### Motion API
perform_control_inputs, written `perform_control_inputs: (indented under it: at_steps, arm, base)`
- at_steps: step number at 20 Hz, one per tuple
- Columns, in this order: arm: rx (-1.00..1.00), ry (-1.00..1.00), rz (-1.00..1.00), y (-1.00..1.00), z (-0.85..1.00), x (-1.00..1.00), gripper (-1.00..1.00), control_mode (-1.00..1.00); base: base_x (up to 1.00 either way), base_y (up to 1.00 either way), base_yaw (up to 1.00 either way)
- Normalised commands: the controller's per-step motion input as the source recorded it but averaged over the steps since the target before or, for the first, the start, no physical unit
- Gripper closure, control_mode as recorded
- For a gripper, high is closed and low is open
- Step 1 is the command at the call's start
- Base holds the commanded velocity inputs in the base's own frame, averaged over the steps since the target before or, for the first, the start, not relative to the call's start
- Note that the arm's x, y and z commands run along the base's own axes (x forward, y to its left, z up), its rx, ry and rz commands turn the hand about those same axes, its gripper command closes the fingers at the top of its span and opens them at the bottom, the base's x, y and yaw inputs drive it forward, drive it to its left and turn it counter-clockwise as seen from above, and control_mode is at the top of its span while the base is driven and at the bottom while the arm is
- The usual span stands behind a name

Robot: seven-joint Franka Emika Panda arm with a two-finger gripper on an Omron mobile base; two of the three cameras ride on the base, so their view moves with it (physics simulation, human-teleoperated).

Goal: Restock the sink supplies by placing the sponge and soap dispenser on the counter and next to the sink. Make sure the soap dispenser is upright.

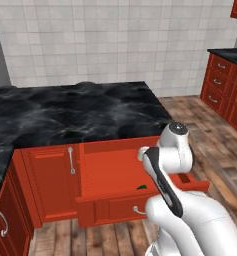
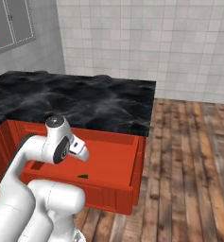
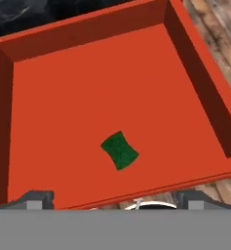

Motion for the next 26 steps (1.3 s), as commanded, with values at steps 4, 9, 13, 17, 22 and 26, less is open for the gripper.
perform_control_inputs:
  at_steps: [4, 9, 13, 17, 22, 26]
  arm:
    - [-0.14, 0.31, 0.18, 0.00, -0.45, 0.50, -1.00, -1.00]
    - [-0.04, 0.31, 0.17, 0.00, -0.51, 0.39, -1.00, -1.00]
    - [0.00, 0.15, 0.09, 0.00, -0.69, 0.20, -1.00, -1.00]
    - [0.00, 0.01, 0.06, 0.00, -0.52, 0.09, -1.00, -1.00]
    - [0.00, 0.00, 0.04, 0.00, -0.20, 0.01, -1.00, -1.00]
    - [0.00, 0.00, 0.02, 0.00, -0.21, 0.00, -1.00, -1.00]
  base:
    - [0.00, 0.00, 0.00]
    - [0.00, 0.00, 0.00]
    - [0.00, 0.00, 0.00]
    - [0.00, 0.00, 0.00]
    - [0.00, 0.00, 0.00]
    - [0.00, 0.00, 0.00]
